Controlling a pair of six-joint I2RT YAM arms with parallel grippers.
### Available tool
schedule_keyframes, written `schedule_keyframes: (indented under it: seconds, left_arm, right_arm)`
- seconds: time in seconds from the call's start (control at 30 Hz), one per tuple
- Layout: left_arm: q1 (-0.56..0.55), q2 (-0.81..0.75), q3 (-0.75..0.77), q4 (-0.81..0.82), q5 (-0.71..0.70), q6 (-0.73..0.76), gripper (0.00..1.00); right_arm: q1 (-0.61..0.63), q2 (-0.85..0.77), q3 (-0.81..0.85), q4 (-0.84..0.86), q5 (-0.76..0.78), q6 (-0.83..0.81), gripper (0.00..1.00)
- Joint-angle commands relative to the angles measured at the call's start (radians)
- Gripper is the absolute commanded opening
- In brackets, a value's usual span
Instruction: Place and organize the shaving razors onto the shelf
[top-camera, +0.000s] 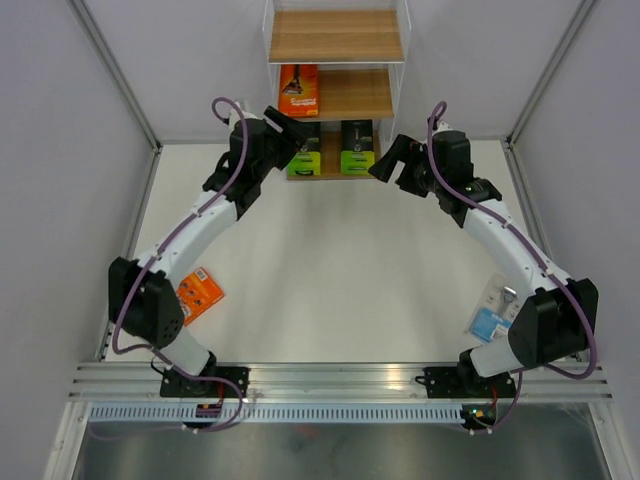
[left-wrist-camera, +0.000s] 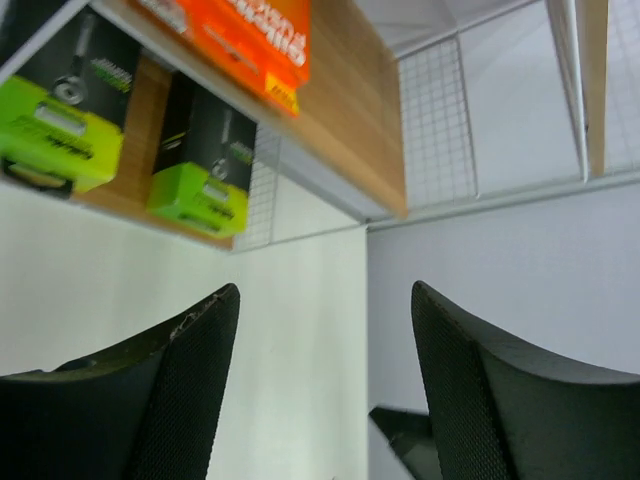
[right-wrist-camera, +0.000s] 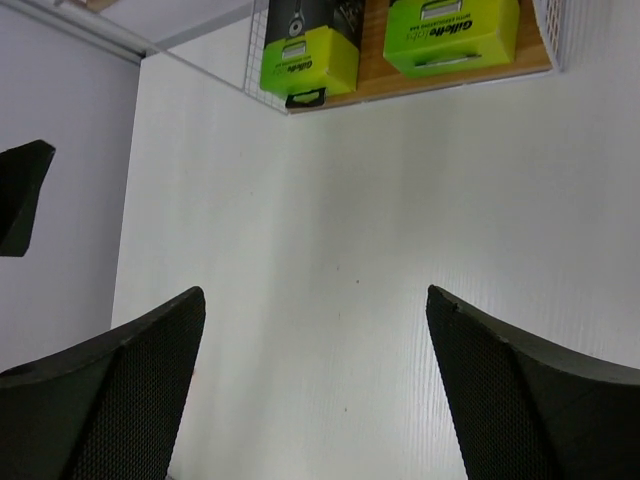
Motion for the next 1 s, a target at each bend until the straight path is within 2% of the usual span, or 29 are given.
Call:
schedule_keyframes:
  seconds: [0.0, 0.13, 0.27, 0.37, 0.4, 0.43, 0.53, 0.6, 0.83, 0.97]
  left_arm:
    - [0.009, -0.146, -0.097, -0.188, 0.035, 0.156, 0.76]
    - [0.061, -0.283, -0.257, -0.375, 0.021, 0.157, 0.78]
    - [0.165, -0.48, -0.467, -0.512, -0.019, 0.076, 0.82]
    - [0.263, -0.572, -0.53, -0.682, -0.098, 0.011, 0.88]
    - [0.307, -0.583, -0.535, -0.725, -0.153, 0.01, 0.96]
    - [0.332, -0.591, -0.538, -0.806, -0.175, 0.008, 1.0]
    - [0.435, -0.577, -0.542, -0.921, -0.218, 0.011, 1.0]
    - [0.55, -0.559, -0.556, -0.952, -0.223, -0.004, 1.0]
    - [0.76, -0.594, -0.666, -0.992, -0.255, -0.067, 1.0]
    - [0.95, -0.64, -0.706, -0.982, -0.243, -0.06, 1.0]
  right_arm:
    - [-0.004, -0.05, -0.042, 0.019, -0.101, -0.003, 0.98]
    - [0.009, -0.067, -0.132, 0.028, -0.164, -0.03, 0.98]
    - [0.048, -0.085, -0.195, 0.029, -0.177, -0.046, 0.98]
    - [0.08, -0.082, -0.226, 0.026, -0.171, -0.046, 0.98]
    - [0.088, -0.081, -0.238, 0.023, -0.169, -0.044, 0.98]
    - [0.101, -0.078, -0.244, 0.026, -0.168, -0.041, 0.98]
    - [0.121, -0.065, -0.26, 0.026, -0.162, -0.035, 0.98]
    - [0.124, -0.055, -0.263, 0.029, -0.158, -0.028, 0.98]
    - [0.128, -0.024, -0.257, 0.016, -0.148, -0.035, 0.98]
    - [0.128, 0.001, -0.24, -0.006, -0.155, -0.046, 0.98]
